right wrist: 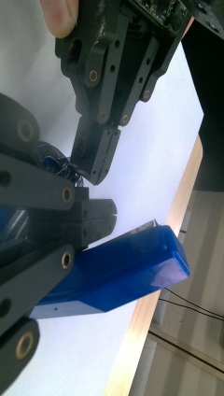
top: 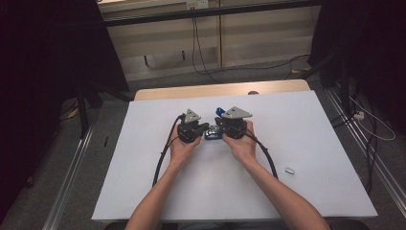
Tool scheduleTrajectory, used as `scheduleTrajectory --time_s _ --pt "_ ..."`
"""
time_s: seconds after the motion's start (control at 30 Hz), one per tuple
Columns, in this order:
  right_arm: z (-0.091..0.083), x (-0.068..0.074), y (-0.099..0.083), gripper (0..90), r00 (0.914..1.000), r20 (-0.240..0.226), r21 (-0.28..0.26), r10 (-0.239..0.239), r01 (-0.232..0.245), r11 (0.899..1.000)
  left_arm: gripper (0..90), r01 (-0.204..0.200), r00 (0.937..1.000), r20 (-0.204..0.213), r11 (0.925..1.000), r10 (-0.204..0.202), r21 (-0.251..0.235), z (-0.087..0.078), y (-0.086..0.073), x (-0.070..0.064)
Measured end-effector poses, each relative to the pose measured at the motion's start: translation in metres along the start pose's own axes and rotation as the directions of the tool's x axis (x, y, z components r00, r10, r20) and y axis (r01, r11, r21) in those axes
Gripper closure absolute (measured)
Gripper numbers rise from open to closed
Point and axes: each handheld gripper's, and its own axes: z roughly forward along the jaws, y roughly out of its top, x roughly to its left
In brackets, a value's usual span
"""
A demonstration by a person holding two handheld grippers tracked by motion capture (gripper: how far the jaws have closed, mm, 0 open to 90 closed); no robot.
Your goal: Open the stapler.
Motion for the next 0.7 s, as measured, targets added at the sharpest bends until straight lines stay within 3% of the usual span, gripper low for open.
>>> scheduleTrajectory --time_s 0.7 --pt "-0.011 -0.015 0.004 90.0 0.9989 0.028 -0.017 0.037 -0.037 0.999 90.0 0.008 1.0000 0.000 0.9999 -0.008 -0.015 0.000 -0.002 0.000"
